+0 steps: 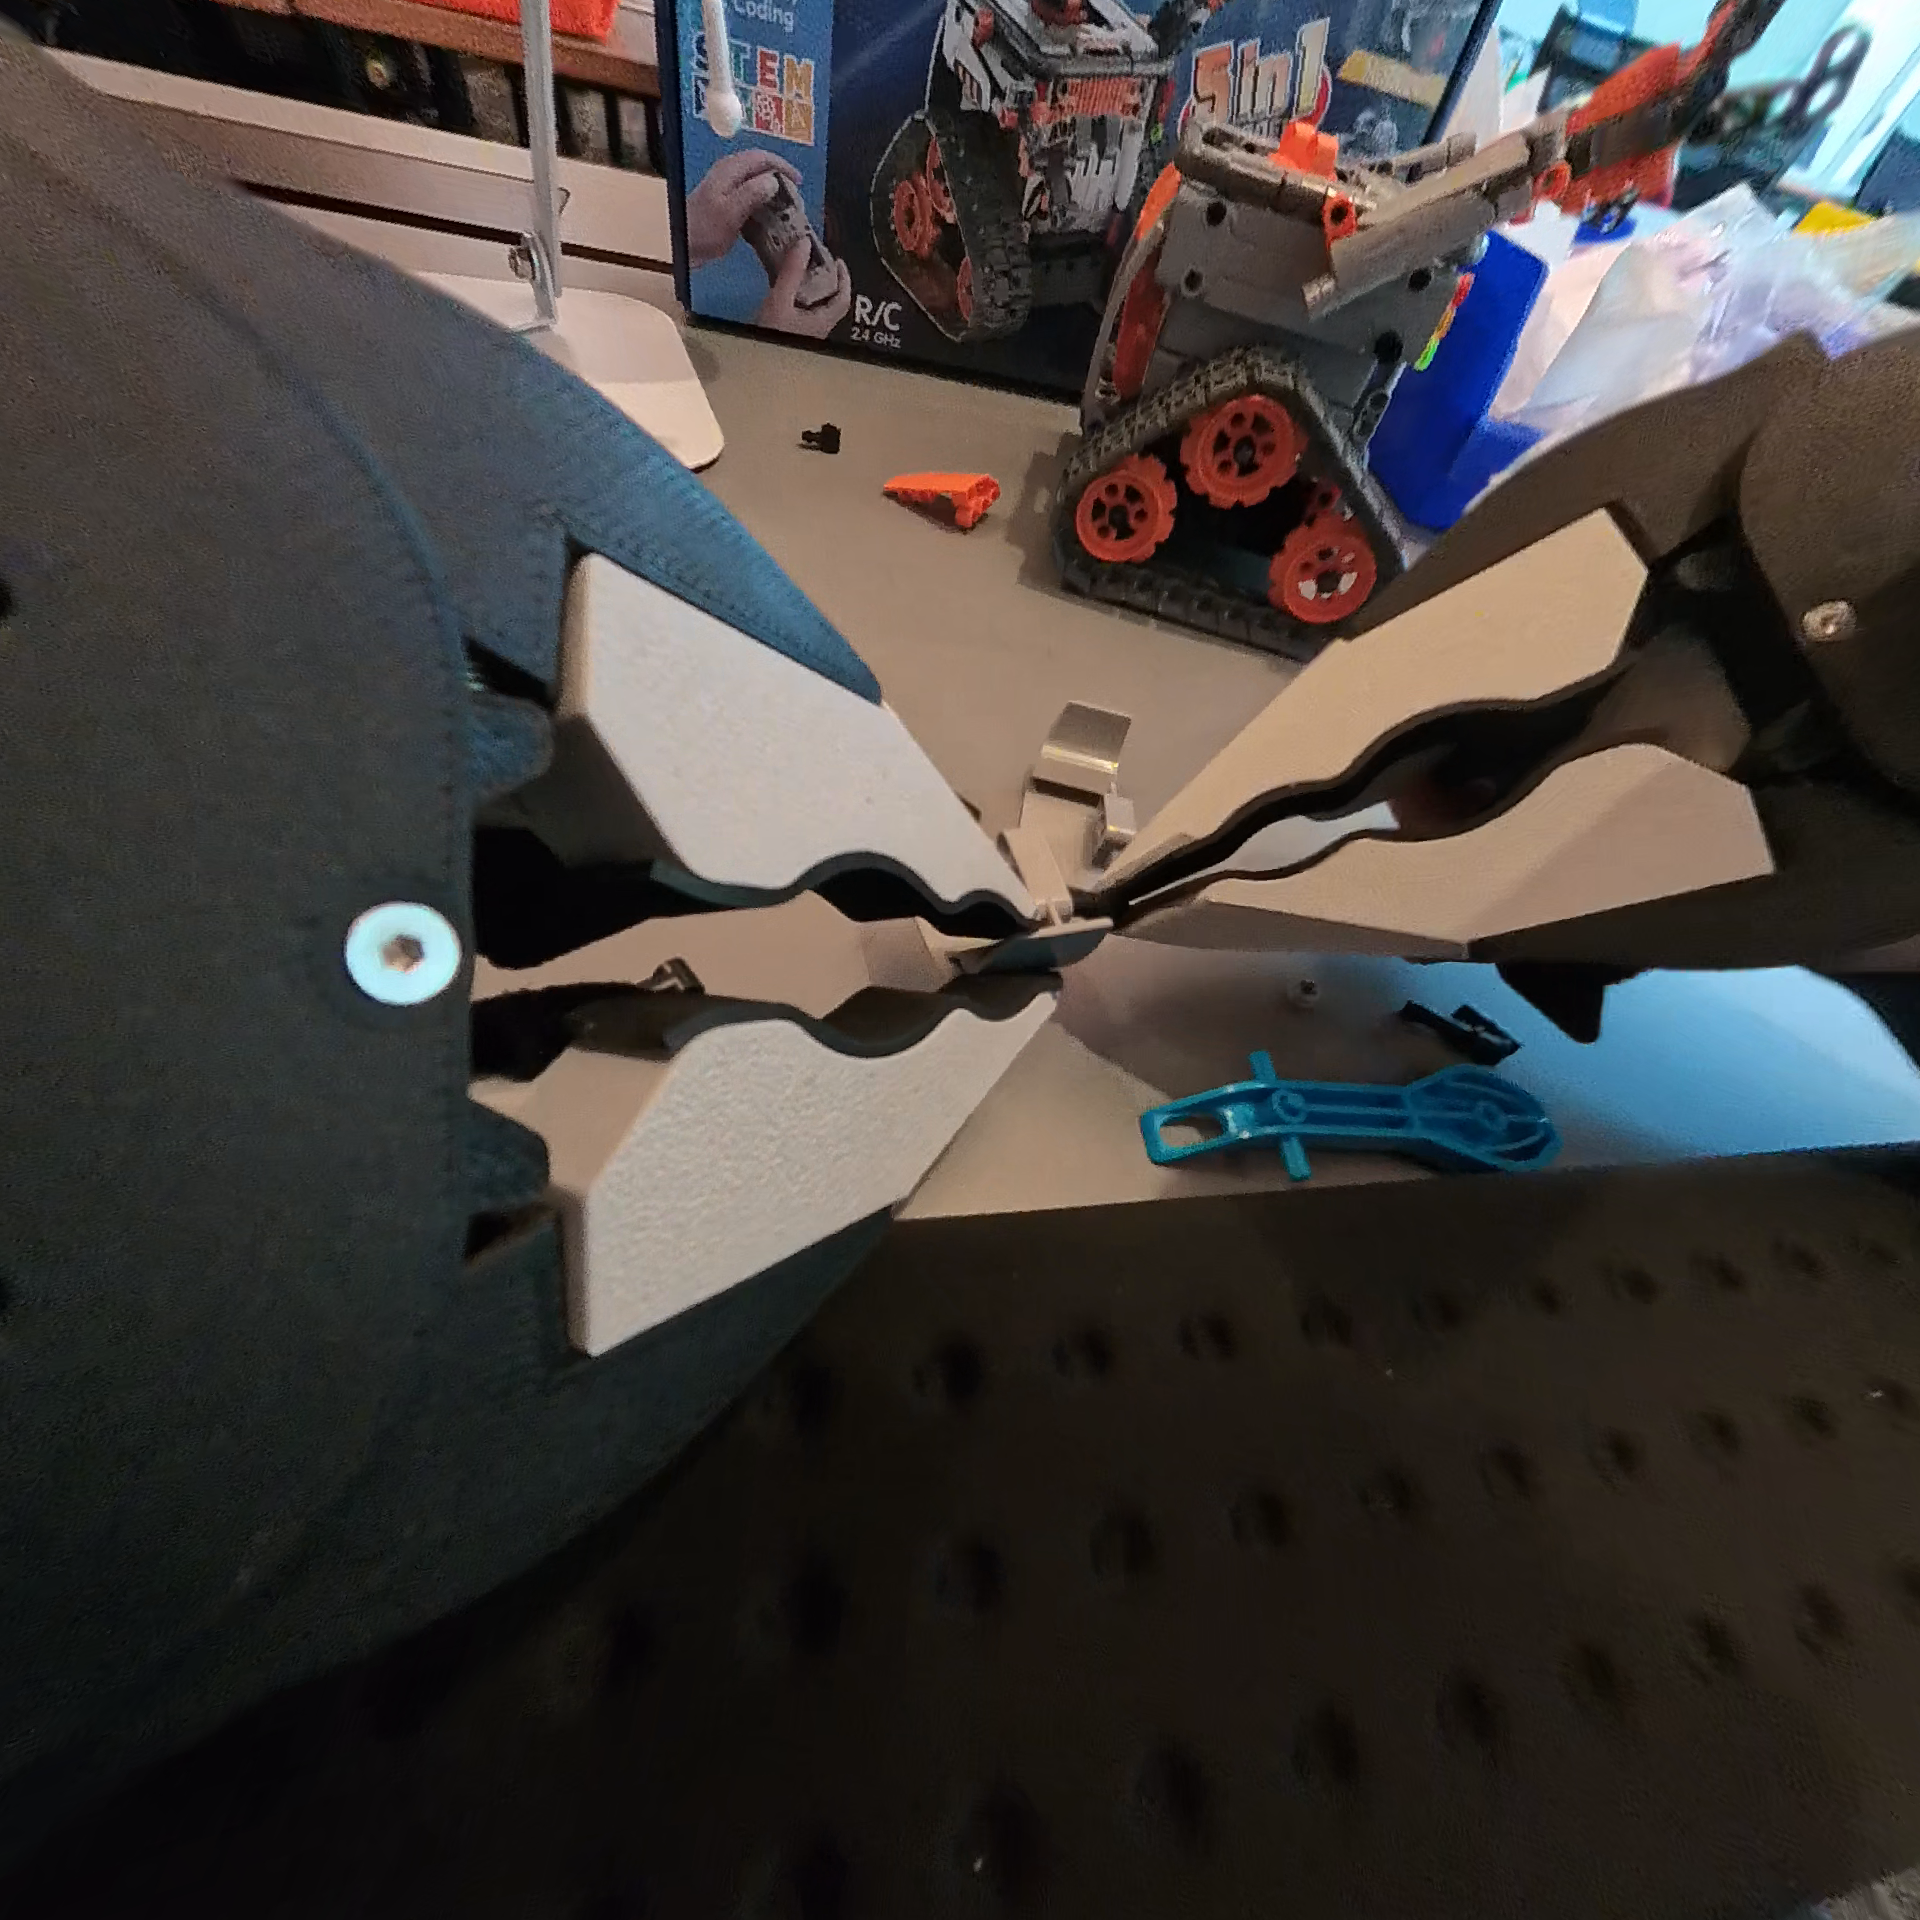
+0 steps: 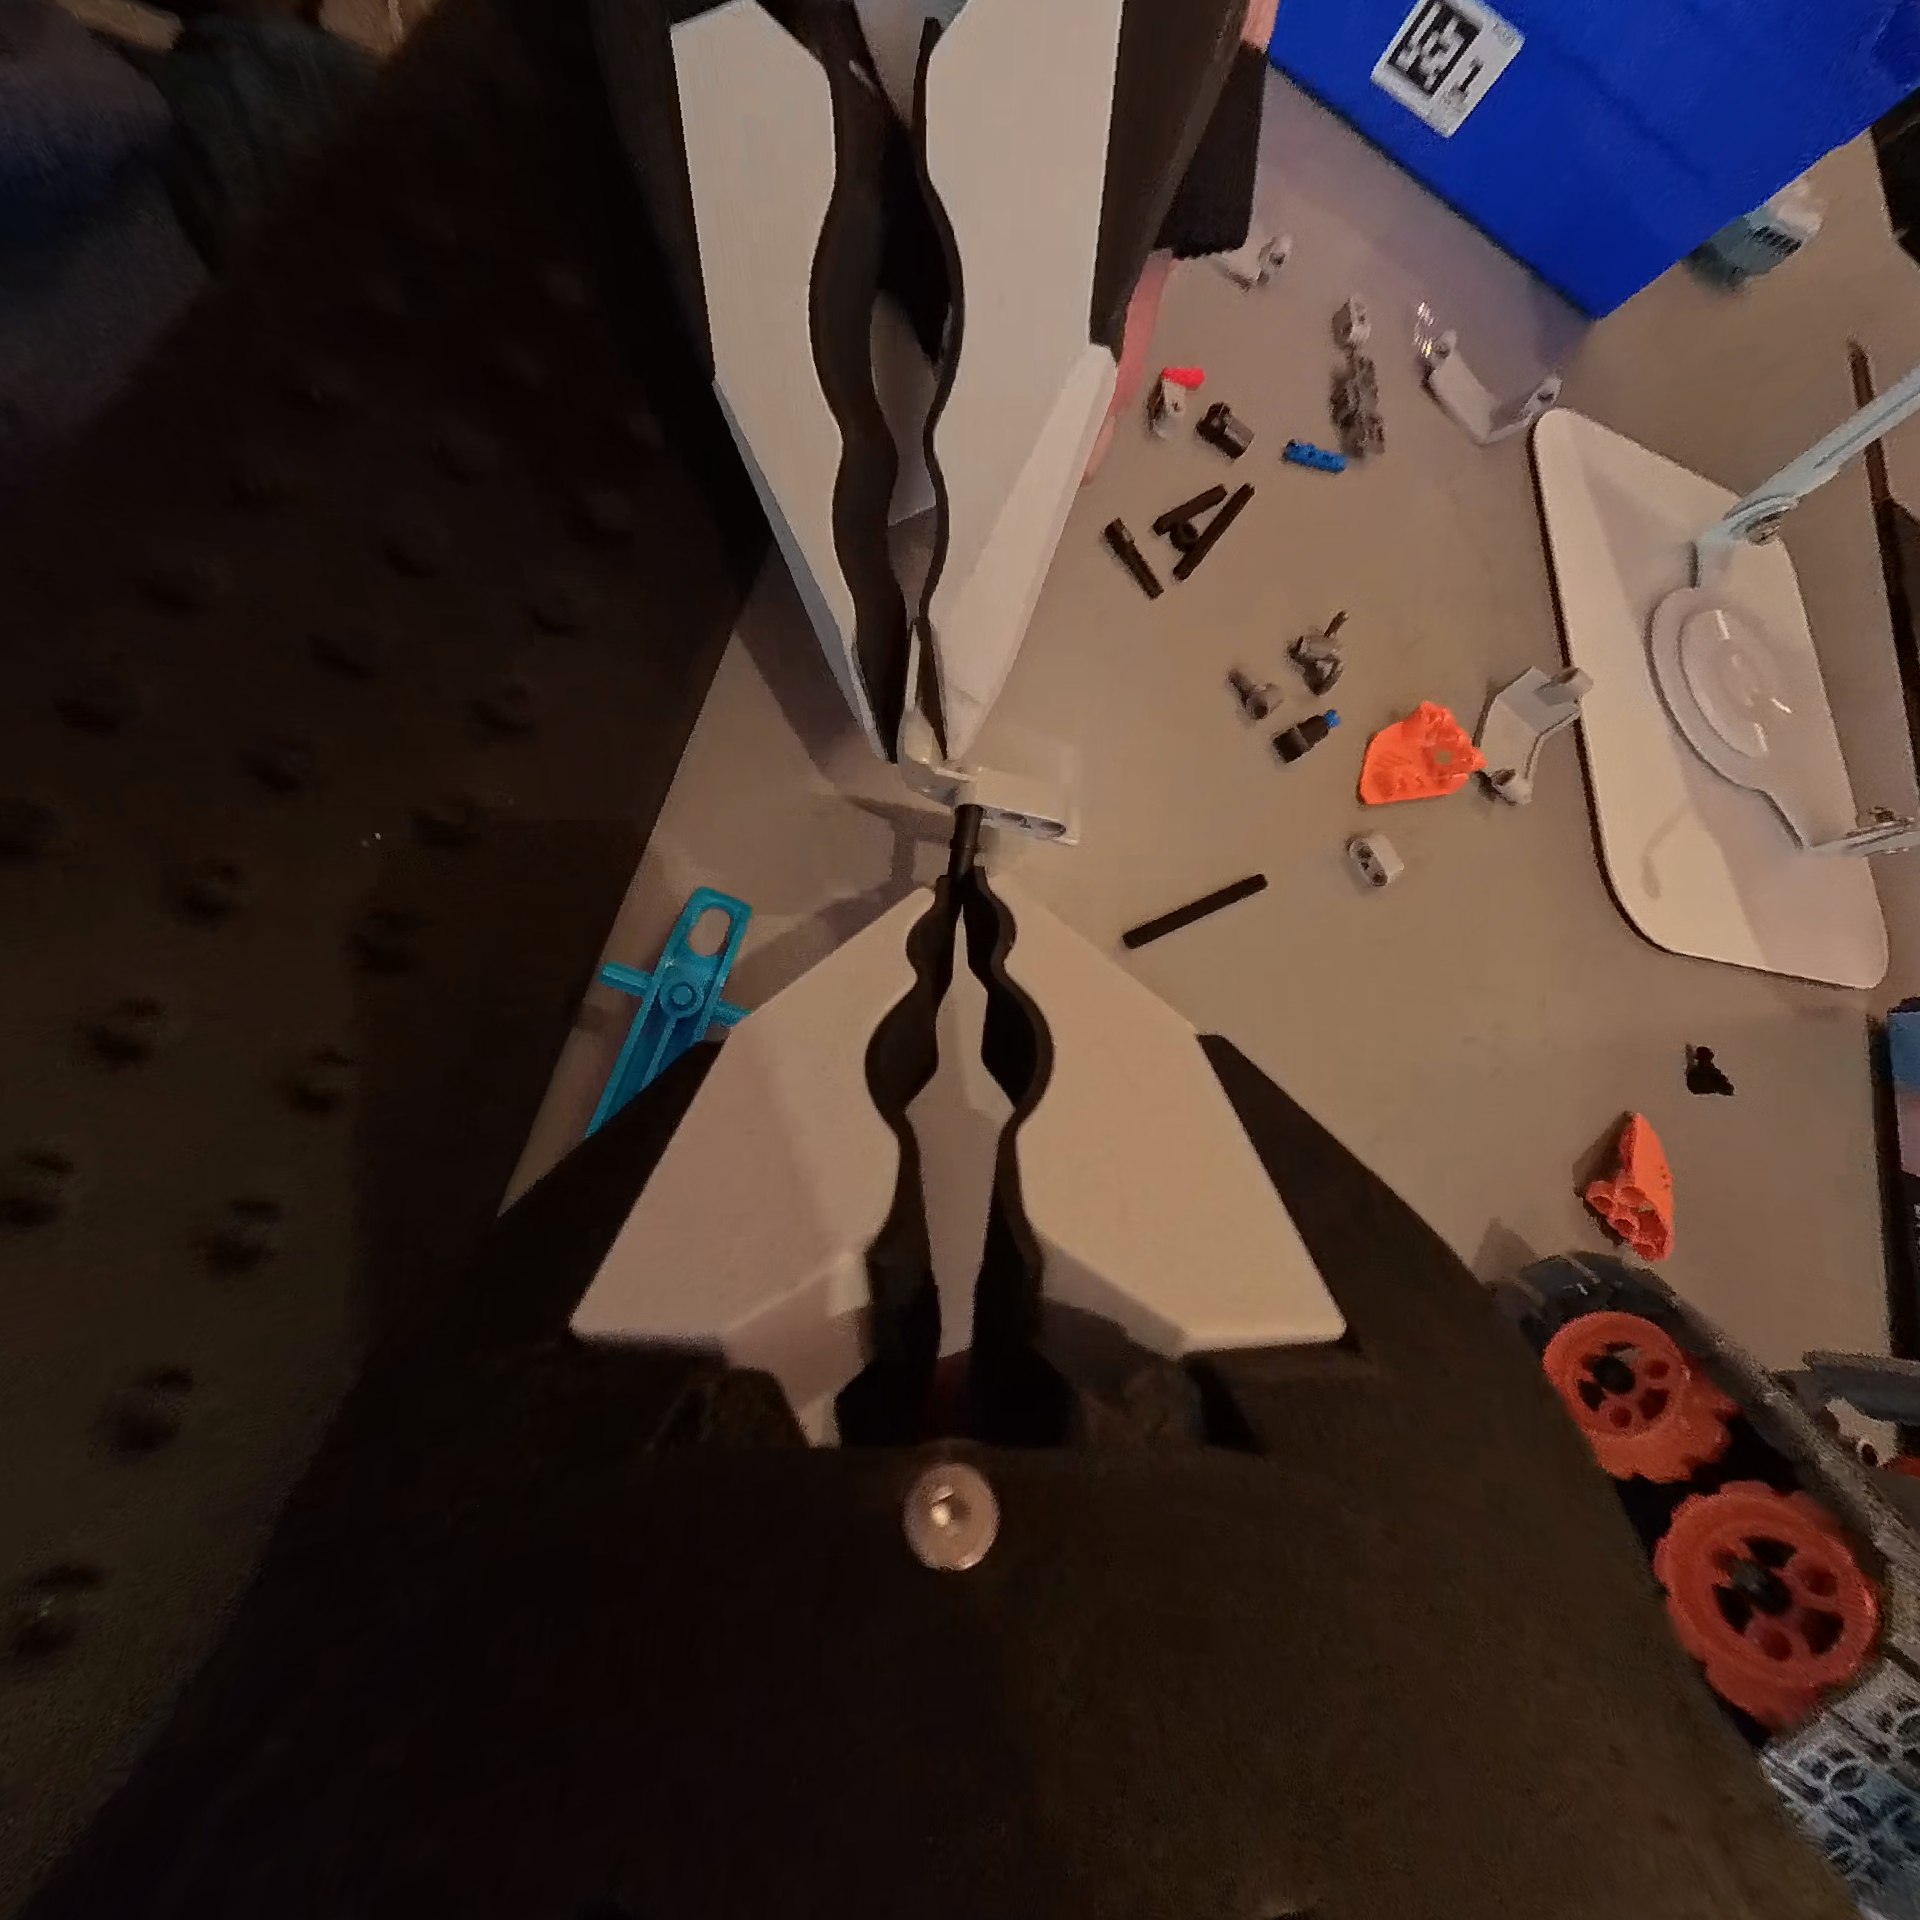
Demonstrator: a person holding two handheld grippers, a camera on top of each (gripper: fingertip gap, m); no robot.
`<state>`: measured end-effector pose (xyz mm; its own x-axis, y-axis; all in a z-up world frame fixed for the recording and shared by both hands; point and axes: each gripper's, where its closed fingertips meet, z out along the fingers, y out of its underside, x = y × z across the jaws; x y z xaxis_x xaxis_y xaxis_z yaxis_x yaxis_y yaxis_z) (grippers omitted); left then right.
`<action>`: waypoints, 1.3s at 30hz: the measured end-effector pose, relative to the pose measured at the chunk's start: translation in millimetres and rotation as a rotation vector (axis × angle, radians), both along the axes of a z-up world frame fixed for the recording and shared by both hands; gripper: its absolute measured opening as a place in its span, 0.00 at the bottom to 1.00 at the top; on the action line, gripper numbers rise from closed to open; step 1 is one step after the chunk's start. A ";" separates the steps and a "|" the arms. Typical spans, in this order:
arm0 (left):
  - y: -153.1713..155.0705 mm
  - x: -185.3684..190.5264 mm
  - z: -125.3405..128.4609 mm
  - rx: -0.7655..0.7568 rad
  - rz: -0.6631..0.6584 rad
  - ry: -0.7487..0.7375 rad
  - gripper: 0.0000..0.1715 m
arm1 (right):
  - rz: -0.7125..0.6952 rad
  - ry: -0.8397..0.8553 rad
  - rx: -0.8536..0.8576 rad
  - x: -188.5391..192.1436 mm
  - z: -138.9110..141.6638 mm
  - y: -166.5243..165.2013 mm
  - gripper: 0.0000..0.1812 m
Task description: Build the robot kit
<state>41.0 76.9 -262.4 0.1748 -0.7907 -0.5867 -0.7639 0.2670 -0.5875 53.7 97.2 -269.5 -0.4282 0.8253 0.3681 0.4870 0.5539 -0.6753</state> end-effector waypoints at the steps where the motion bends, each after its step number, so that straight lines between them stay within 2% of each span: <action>1: -0.6 0.3 -3.0 -0.003 0.000 0.018 0.02 | -0.001 -0.015 0.013 -1.1 -4.1 -0.6 0.00; 9: -4.6 1.8 -17.7 -0.027 -0.010 0.090 0.02 | 0.006 -0.103 0.091 0.2 -21.0 -1.5 0.00; 11: -3.9 6.4 -12.4 -0.024 -0.012 0.050 0.02 | 0.044 -0.095 0.054 -4.6 -21.7 -13.7 0.00; 13: -2.0 1.0 -21.3 -0.019 -0.010 0.122 0.02 | 0.051 -0.102 0.086 -7.0 -23.6 -15.5 0.00; 14: -2.1 -0.4 -26.3 -0.039 -0.001 0.123 0.02 | 0.041 -0.097 0.064 -6.2 -22.0 -13.4 0.00; 16: -6.7 4.0 -20.2 -0.065 -0.026 0.075 0.02 | 0.027 -0.084 0.026 -3.6 -17.6 -9.3 0.00; 20: -5.9 1.8 -25.8 -0.113 -0.018 0.084 0.02 | 0.022 -0.101 -0.046 1.7 -18.1 -9.4 0.00; 23: -3.0 -4.5 -26.0 -0.134 0.005 0.082 0.03 | -0.021 -0.073 -0.145 1.8 -7.3 -5.0 0.00; 25: -3.6 -4.3 -26.4 -0.184 0.024 0.055 0.05 | -0.025 -0.068 -0.184 1.2 -5.4 -7.8 0.03; 27: 2.9 -9.5 -22.7 -0.178 0.058 0.045 0.14 | -0.047 -0.097 -0.202 0.7 -10.4 -7.3 0.07; 29: 8.4 -15.3 -20.4 -0.209 0.100 0.018 0.23 | -0.080 -0.116 -0.222 0.1 -12.3 -3.1 0.20; 31: 15.8 -25.4 -15.9 -0.210 0.162 0.005 0.30 | -0.125 -0.102 -0.263 -0.1 -8.2 2.5 0.27; 33: 20.6 -33.9 -9.6 -0.223 0.234 -0.031 0.27 | -0.192 -0.164 -0.345 5.7 -12.1 7.6 0.36; 35: 22.6 -39.3 -12.0 -0.300 0.300 -0.076 0.41 | -0.242 -0.121 -0.336 5.8 -8.6 17.0 0.44; 36: 21.6 -41.1 -16.6 -0.349 0.316 -0.079 0.49 | -0.262 -0.087 -0.314 4.1 -5.2 22.7 0.46; 38: 32.2 -48.3 -19.4 -0.375 0.404 -0.113 0.47 | -0.286 -0.033 -0.277 2.3 1.1 32.3 0.46; 39: 31.5 -49.5 -21.5 -0.415 0.427 -0.116 0.53 | -0.323 -0.007 -0.250 1.2 3.5 40.3 0.42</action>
